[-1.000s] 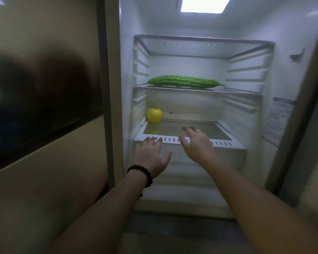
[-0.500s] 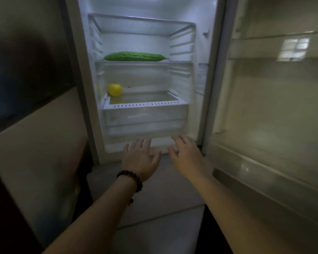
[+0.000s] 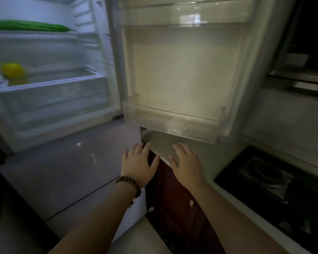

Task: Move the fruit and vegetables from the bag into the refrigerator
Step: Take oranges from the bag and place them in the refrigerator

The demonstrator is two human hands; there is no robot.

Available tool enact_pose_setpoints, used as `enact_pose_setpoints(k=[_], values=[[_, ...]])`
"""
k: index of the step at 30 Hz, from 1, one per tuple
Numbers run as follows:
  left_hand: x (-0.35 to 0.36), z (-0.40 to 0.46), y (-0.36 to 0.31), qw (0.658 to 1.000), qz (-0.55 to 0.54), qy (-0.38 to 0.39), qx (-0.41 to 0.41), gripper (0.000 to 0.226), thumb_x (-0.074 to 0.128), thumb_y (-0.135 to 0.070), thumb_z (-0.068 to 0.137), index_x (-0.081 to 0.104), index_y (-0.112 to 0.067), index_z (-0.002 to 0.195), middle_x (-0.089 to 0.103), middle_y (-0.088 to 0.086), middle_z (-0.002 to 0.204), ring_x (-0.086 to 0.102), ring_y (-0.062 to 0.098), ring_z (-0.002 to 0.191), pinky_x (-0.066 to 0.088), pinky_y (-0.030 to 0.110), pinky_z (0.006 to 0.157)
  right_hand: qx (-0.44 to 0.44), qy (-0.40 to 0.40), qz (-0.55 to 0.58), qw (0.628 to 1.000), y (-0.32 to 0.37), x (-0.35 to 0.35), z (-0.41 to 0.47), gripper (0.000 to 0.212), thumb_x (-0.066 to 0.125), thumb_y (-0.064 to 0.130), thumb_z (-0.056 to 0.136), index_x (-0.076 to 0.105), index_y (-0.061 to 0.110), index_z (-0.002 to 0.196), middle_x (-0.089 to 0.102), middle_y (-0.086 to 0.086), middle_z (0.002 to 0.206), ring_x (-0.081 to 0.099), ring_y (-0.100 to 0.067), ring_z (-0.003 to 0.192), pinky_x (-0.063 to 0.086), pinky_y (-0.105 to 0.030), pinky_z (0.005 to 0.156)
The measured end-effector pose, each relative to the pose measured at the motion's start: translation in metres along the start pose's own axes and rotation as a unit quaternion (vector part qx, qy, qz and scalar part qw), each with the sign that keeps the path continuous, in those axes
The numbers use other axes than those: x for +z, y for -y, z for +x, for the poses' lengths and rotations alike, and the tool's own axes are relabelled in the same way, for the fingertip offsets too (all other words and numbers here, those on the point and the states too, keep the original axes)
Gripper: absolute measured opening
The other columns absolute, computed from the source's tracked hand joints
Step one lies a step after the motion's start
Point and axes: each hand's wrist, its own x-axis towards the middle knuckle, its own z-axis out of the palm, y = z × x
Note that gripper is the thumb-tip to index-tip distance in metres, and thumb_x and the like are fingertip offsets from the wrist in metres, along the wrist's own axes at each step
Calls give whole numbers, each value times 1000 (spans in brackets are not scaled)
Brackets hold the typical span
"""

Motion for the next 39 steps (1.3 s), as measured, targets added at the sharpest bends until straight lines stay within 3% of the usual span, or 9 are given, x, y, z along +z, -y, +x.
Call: enact_pose_setpoints(k=[4,9,12,19,24,30,39], values=[[26,-31,-81,998,-16,25,60,74,14,-64,86,26,-22,146,30,1,152,20,21,142,12,43,117,71,-11,-28,997,-62,-38,-69,44,44,36,89,58,9,122,59,-13,123,54,-33,116,44,-40,97],[57,-86,-199,986,-52,55,150,83,4,-66,79,28,-23,146,34,3,150,22,22,141,14,44,115,194,-4,-67,979,-145,-101,-176,50,36,42,97,37,21,142,33,-3,150,23,-21,142,22,-36,116],[73,-131,-276,972,-63,86,211,87,-1,-67,77,27,-23,147,31,3,152,21,21,142,13,43,115,264,-20,-95,960,-189,-149,-253,51,35,44,97,34,24,143,31,0,152,21,-19,142,21,-34,117],[95,-258,-443,917,-103,130,362,84,3,-66,79,32,-22,144,37,3,148,27,22,139,20,44,114,425,-63,-141,892,-249,-264,-435,53,37,45,97,30,24,145,30,0,153,19,-20,144,22,-35,117],[98,-348,-539,867,-124,171,452,75,13,-62,84,25,-23,147,28,2,153,18,20,142,15,43,116,513,-103,-136,841,-266,-333,-549,52,42,41,96,34,21,144,32,-5,152,22,-24,142,27,-39,114],[94,-419,-630,815,-156,169,532,62,31,-56,92,33,-20,143,36,1,147,26,20,138,18,42,115,579,-154,-146,787,-285,-394,-638,52,44,41,96,36,20,143,32,-7,151,23,-24,142,27,-39,114],[129,-463,-773,775,-193,155,582,65,30,-57,87,37,-18,140,43,2,142,34,20,133,28,41,110,629,-156,-161,744,-375,-452,-711,52,43,43,95,34,25,143,28,-3,153,20,-23,143,25,-40,115]])
